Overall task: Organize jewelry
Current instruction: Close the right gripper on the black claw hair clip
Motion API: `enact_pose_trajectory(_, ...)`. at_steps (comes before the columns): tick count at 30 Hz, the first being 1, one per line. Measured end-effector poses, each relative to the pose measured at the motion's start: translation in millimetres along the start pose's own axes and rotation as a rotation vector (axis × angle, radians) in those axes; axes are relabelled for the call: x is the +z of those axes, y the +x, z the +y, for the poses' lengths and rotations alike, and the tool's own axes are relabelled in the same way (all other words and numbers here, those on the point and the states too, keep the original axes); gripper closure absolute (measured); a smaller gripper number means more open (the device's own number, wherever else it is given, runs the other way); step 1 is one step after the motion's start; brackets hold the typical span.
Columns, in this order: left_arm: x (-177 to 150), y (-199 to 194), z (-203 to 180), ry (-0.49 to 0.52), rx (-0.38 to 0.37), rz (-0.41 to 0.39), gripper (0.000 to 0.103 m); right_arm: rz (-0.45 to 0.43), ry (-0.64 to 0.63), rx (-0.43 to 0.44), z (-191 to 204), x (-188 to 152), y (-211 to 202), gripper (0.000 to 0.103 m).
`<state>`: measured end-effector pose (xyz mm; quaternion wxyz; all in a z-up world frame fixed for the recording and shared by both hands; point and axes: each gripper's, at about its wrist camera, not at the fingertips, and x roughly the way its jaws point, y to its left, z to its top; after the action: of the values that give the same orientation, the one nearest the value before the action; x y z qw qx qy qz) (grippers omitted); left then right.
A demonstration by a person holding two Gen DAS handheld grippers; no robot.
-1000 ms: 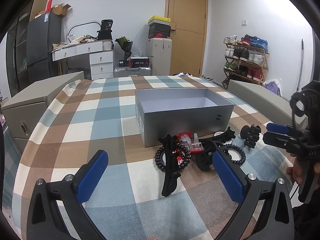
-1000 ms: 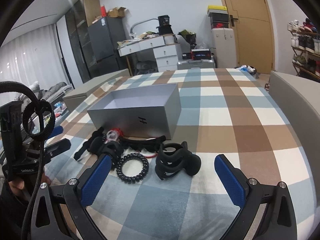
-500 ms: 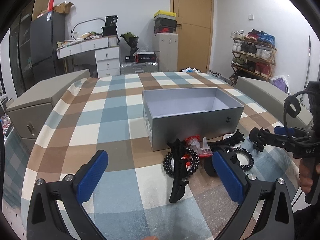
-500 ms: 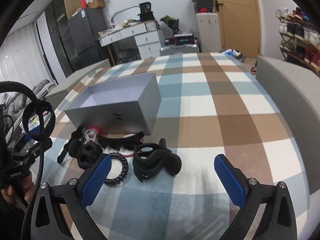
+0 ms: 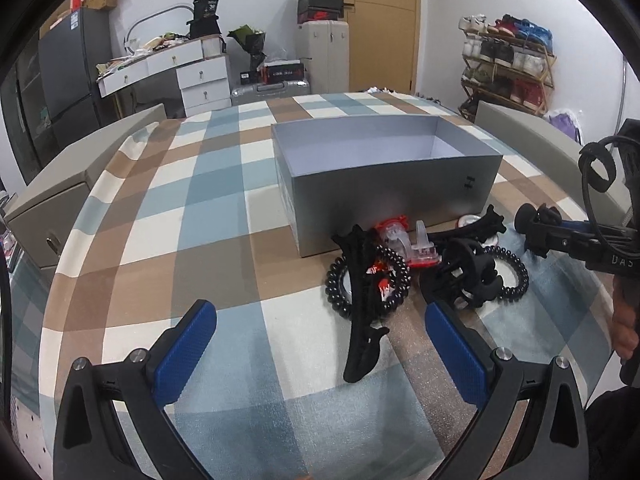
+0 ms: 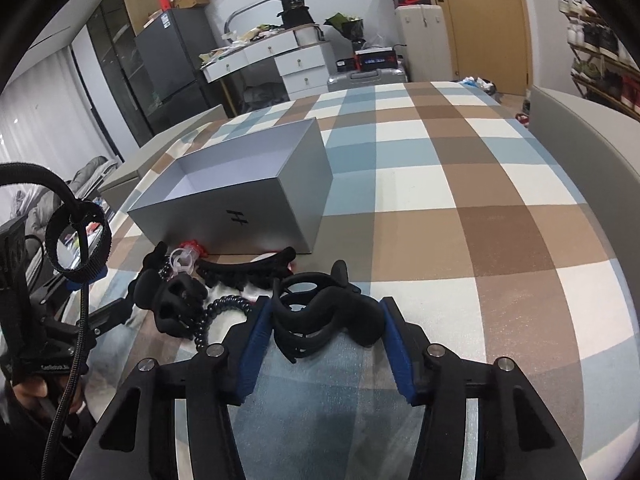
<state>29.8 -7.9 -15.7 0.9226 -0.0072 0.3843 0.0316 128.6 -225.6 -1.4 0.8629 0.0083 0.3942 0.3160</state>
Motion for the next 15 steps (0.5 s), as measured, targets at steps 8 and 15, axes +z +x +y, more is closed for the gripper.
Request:
enact_pose_trajectory(8, -3, 0, -5, 0.012, -0.064, 0.04, 0.038, -0.047, 0.001, 0.039, 0, -3, -12, 0.051)
enact_pose_trajectory(15, -8, -2, -5, 0.012, -0.12, 0.041, 0.09, -0.06, 0.009, 0.054, 1, -1, -15, 0.05)
